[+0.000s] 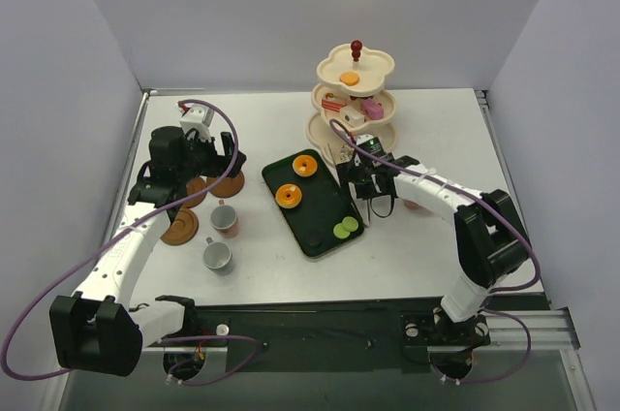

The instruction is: Serve the afternoon tea

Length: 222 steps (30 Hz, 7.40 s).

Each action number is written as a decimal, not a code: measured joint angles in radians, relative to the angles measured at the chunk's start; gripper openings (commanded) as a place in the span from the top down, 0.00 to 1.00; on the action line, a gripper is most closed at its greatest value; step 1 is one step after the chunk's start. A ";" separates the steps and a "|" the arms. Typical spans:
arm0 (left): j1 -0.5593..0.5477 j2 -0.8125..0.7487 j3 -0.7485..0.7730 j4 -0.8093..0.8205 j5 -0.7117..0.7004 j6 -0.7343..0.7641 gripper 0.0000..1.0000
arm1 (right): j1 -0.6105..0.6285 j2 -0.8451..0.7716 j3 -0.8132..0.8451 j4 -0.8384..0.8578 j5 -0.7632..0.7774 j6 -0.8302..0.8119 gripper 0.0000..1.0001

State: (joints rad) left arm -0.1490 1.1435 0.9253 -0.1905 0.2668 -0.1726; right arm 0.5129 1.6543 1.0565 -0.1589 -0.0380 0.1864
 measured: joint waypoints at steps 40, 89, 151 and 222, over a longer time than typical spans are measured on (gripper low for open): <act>0.000 0.014 0.000 0.000 0.007 0.000 0.06 | 0.005 0.132 -0.088 0.279 0.157 0.014 0.33; 0.000 0.016 0.000 0.000 0.022 -0.006 0.06 | 0.050 -0.100 -0.010 0.064 0.206 -0.063 0.48; 0.000 0.016 0.000 0.000 0.022 -0.006 0.07 | 0.439 -0.143 0.074 -0.143 0.137 0.127 0.44; 0.000 0.017 0.000 0.000 0.023 -0.006 0.06 | 0.188 -0.014 0.269 -0.237 0.263 -0.017 0.75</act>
State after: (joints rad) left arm -0.1490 1.1603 0.9253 -0.1905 0.2893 -0.1791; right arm 0.7013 1.6398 1.3251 -0.3962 0.2249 0.1692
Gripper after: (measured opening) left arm 0.936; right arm 0.382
